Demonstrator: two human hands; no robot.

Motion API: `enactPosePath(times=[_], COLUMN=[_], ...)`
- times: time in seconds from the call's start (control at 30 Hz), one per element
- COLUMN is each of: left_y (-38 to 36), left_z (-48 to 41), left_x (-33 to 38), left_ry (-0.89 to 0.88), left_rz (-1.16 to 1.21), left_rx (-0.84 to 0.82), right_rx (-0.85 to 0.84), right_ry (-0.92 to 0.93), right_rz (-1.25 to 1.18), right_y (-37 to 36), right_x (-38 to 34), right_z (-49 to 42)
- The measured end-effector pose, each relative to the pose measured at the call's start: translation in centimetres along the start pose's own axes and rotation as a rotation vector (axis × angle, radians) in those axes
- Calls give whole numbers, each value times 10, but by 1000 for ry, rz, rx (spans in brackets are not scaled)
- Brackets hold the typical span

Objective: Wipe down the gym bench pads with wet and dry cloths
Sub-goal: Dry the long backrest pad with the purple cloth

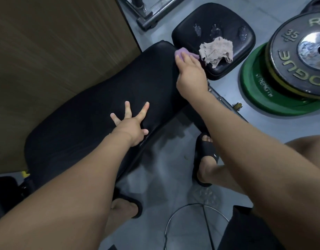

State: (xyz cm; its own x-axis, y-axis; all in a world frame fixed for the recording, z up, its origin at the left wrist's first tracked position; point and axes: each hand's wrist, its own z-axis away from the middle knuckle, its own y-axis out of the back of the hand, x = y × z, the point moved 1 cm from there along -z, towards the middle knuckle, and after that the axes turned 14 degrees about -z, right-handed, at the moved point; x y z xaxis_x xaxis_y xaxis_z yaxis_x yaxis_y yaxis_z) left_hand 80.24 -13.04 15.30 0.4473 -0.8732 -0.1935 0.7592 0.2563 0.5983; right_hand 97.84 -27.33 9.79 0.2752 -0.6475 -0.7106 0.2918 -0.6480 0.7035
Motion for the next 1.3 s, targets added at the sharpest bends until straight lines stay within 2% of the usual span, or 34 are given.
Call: enactPosePath(times=[0.13,0.23,0.33,0.47,0.6,0.9,1.03,1.17,1.3], left_y=[3,4,6,6,7,7,11,12,11], left_z=[1,1,-1,-2,-2,-8,-6,-1,1], left_x=[2,2,2,1,2,3,4,4,3], left_ry=[19,15,12,0,-8,11,14,-1,-18], left_rz=[13,16,20,22,30,5,12,33,29], left_rx=[-10,-24,-23,-19,-24,-42,-43,-34,-31], right_rx=[-79,38,73,-12,-103,-146,-117,-125,-132], right_ry=[8,-4,-11,48,63,13,-20,-163,-171], right_rz=[108,165,203,98,135,143,61,73,117], right_y=[5,12,14,9,0,-3,1,11,22], right_x=[-4,8,15,7,-10,-26,-27,-30,-34], right_z=[-14,18,33,-8,-53,-101,-92,-82,-61])
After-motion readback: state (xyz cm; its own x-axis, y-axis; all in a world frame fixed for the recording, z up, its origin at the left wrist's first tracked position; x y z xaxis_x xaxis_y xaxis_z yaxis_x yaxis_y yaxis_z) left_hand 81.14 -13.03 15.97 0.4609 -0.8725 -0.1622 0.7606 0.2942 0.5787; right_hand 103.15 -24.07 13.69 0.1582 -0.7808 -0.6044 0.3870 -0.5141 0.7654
